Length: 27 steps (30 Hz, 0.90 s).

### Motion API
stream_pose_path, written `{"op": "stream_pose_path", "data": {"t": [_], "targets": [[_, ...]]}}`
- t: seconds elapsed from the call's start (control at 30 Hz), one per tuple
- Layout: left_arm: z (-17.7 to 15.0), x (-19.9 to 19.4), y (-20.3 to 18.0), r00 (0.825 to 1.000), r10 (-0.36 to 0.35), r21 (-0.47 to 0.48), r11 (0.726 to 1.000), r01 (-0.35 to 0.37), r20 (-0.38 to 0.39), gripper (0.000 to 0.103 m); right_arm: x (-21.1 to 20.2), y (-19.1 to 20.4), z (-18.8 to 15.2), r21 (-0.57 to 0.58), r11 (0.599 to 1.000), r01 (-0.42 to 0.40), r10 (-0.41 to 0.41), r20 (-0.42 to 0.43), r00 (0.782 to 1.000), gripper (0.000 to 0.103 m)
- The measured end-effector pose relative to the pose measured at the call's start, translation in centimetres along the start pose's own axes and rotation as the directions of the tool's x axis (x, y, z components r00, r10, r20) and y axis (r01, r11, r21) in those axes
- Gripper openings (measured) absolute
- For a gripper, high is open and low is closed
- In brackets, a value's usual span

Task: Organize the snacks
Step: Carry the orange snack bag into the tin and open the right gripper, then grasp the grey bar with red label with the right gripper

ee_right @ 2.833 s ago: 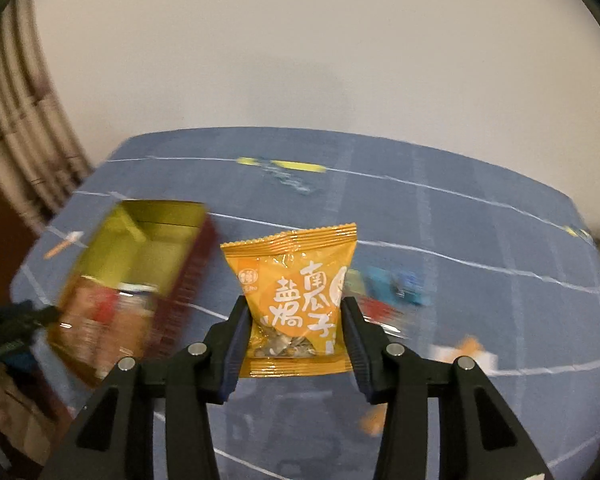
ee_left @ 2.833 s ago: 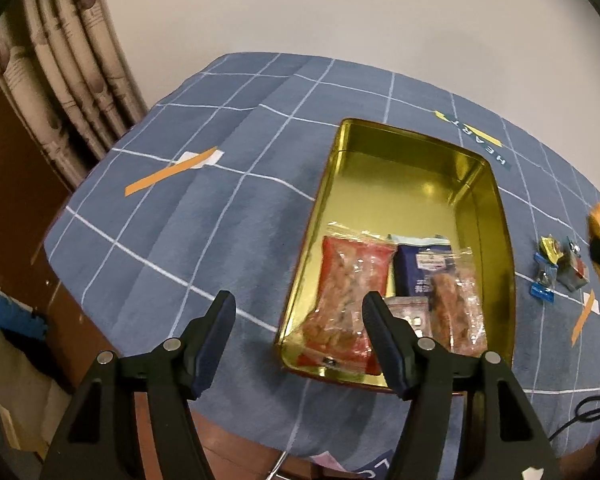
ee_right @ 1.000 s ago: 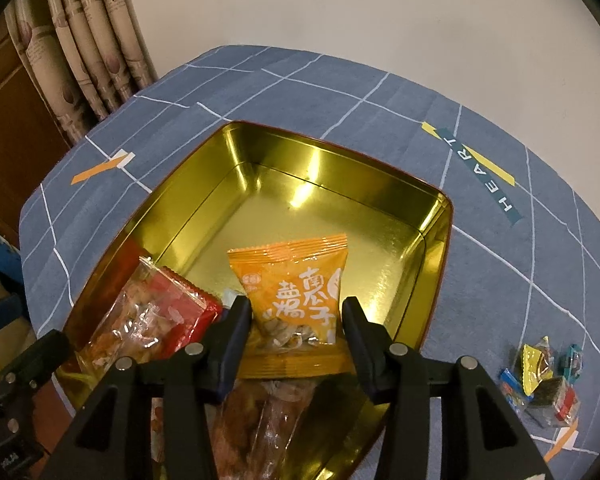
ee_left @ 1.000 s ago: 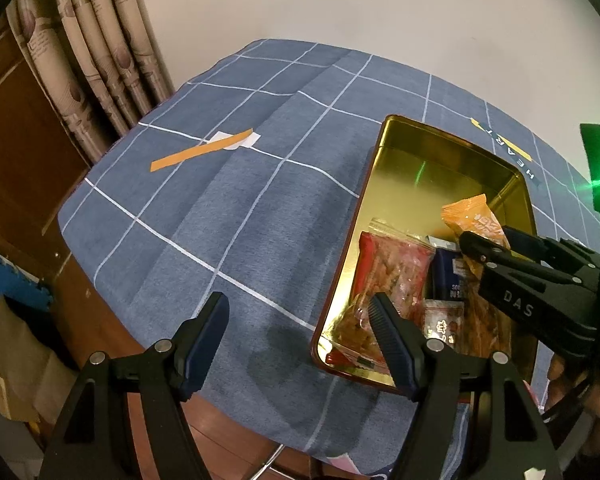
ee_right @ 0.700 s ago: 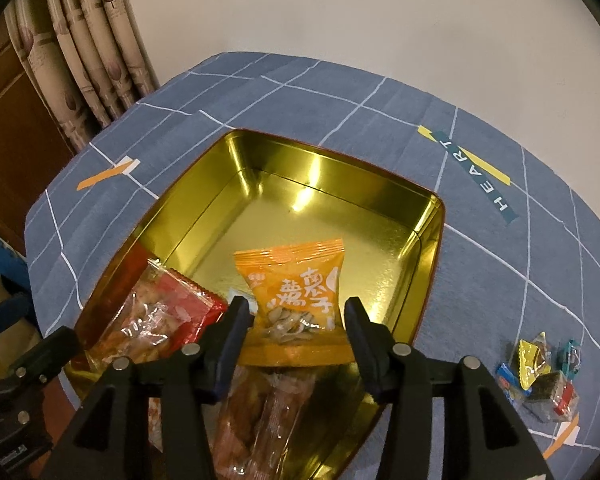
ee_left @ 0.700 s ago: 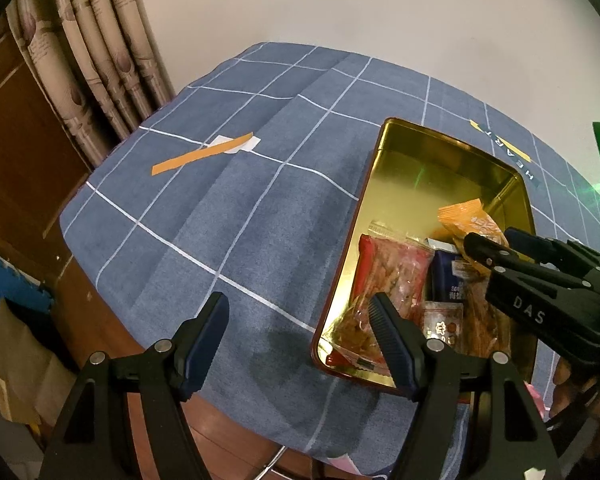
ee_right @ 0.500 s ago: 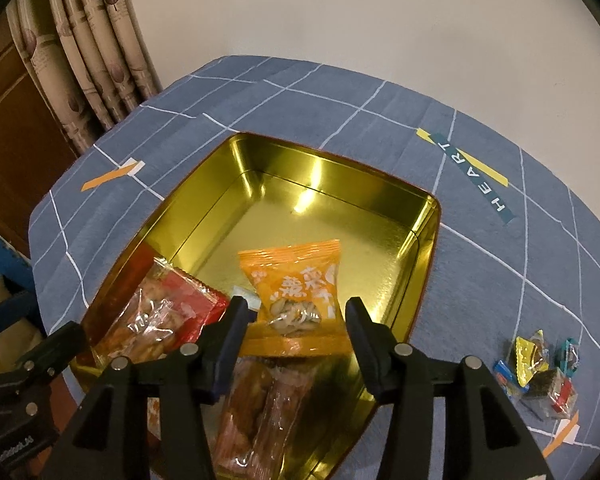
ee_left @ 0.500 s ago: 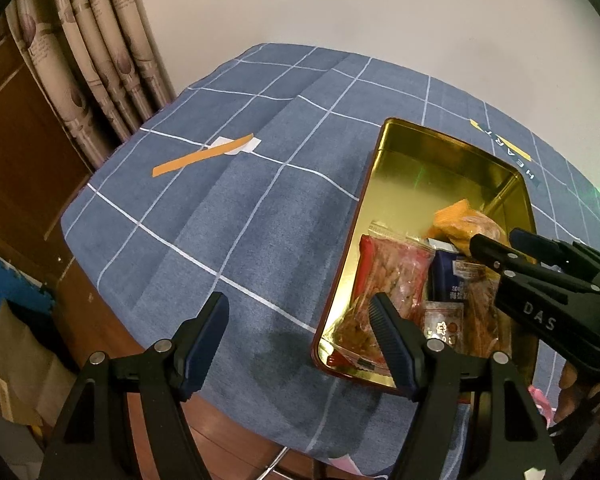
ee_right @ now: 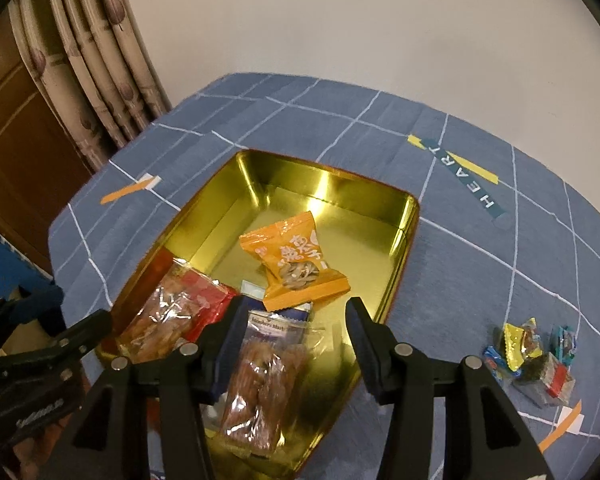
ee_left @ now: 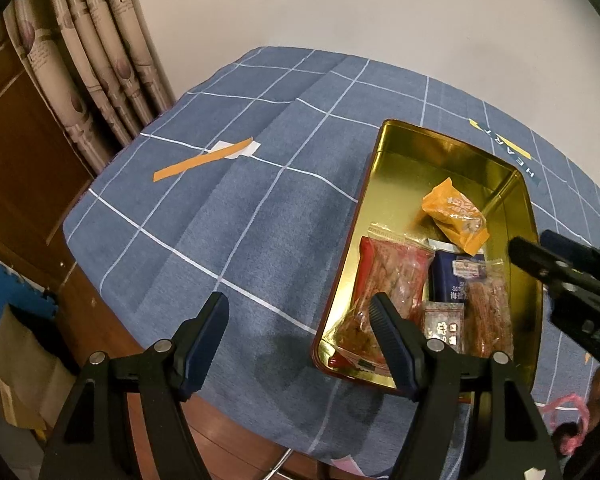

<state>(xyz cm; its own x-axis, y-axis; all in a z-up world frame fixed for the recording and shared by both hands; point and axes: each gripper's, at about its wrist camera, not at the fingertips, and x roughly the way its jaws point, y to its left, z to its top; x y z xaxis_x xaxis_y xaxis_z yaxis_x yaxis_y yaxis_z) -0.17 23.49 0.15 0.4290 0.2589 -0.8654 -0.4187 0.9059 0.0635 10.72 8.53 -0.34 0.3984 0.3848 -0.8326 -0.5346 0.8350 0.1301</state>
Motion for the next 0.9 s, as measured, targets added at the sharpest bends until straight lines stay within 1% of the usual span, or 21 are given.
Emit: {"op": "stream_pose_path", "data": {"t": [0.13,0.23,0.37,0.5,0.6,0.77,0.9], "targets": [[0.0,0.0,-0.1,1.000,0.001,0.000,1.000,-0.001,0.001,0.069,-1.8,-1.3,-0.5,-0.004,1.000,-0.011,0.011,0.033,0.999,0.052],[0.0,-0.1,-0.1,1.000,0.002,0.007,1.000,-0.002,0.005,0.069,-3.0,-3.1,-1.1,-0.010,1.000,0.000,0.001,0.047,0.999,0.052],[0.0,-0.2,-0.3,1.000,0.001,0.017,1.000,-0.001,0.011,0.069,-4.6,-6.8,-2.2,-0.013,0.999,0.053,-0.052,0.048,0.998,0.052],[0.0,-0.5,-0.7,1.000,-0.002,0.034,0.999,0.001,0.025,0.069,-6.3,-12.4,-3.5,0.050,0.994,0.099,-0.101,0.037,0.994,0.052],[0.0,-0.7,-1.1,0.999,-0.003,0.044,0.999,0.001,0.040,0.069,-7.2,-15.5,-4.5,0.078,0.990,0.121,-0.124,0.025,0.992,0.052],[-0.3,-1.1,-1.8,0.998,-0.008,0.070,0.998,0.003,0.062,0.070,-7.1,-19.2,-6.1,0.061,0.985,0.162,-0.161,-0.014,0.987,0.052],[-0.5,-1.4,-2.8,0.997,-0.041,0.111,0.993,0.034,0.063,0.071,-6.4,-20.7,-6.9,0.016,0.990,0.142,-0.141,-0.040,0.989,0.052]]}}
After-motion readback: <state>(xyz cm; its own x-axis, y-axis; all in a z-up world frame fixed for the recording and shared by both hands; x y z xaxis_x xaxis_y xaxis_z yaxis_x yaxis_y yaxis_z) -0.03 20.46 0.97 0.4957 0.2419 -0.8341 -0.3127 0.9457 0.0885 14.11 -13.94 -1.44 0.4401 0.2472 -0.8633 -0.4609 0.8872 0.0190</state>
